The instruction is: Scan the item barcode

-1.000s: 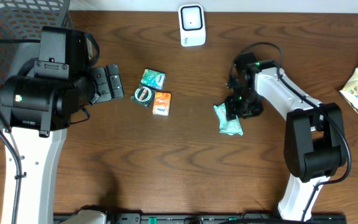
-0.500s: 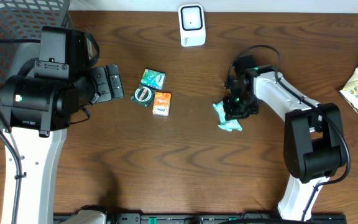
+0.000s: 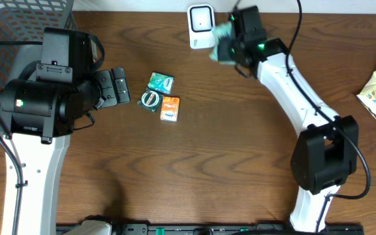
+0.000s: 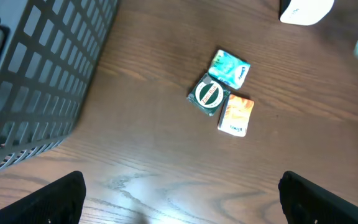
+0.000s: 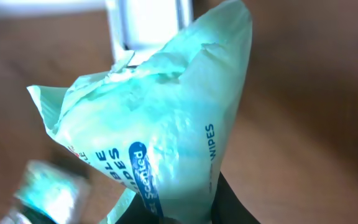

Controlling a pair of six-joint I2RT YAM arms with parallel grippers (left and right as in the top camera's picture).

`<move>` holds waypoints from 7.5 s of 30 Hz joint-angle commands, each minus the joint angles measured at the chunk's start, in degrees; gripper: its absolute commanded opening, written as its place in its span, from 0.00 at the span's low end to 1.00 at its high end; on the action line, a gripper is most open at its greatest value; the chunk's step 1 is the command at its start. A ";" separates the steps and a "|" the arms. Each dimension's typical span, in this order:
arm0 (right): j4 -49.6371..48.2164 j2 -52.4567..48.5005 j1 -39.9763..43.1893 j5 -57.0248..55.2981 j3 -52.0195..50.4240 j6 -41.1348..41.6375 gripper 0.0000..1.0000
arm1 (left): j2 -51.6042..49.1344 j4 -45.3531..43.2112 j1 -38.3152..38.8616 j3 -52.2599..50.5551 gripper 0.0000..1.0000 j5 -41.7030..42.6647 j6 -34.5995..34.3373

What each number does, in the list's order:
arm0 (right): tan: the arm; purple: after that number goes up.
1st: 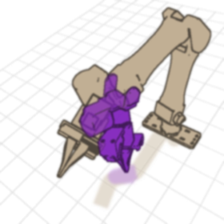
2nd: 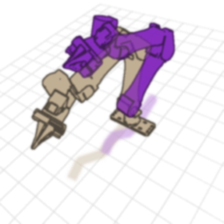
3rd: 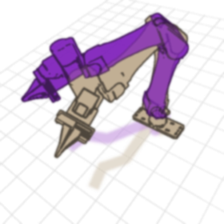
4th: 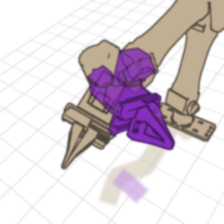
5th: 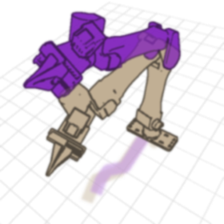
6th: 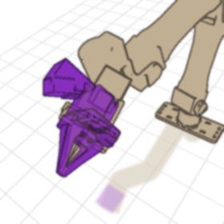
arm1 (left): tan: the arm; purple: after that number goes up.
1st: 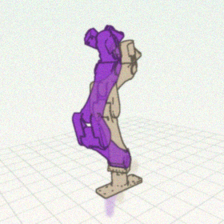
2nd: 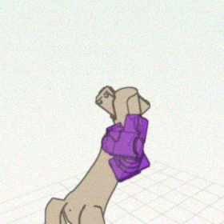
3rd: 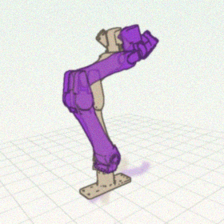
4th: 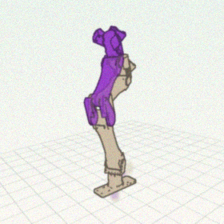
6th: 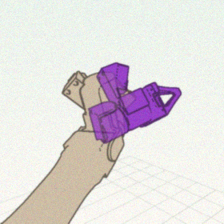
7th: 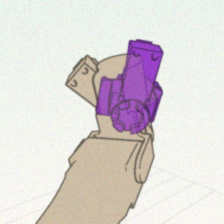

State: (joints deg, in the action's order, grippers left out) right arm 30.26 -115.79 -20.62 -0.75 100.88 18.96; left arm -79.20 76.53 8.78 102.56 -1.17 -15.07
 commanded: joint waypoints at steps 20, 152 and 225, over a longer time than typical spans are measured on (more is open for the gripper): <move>0.42 -30.42 -1.07 -3.61 39.01 1.90 0.01 | 0.13 0.22 -0.20 -0.33 0.98 0.37 -0.26; 46.64 -28.13 -10.73 30.25 30.77 -6.34 0.50 | 0.13 0.22 -0.20 -0.33 0.98 0.37 -0.26; 57.68 -28.41 -13.11 -12.76 32.61 2.47 0.47 | 0.13 0.22 -0.20 -0.33 0.98 0.37 -0.26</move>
State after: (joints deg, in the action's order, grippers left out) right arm 86.94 -144.00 -35.18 -5.21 133.27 18.76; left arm -79.20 76.55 8.78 102.56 -1.17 -15.09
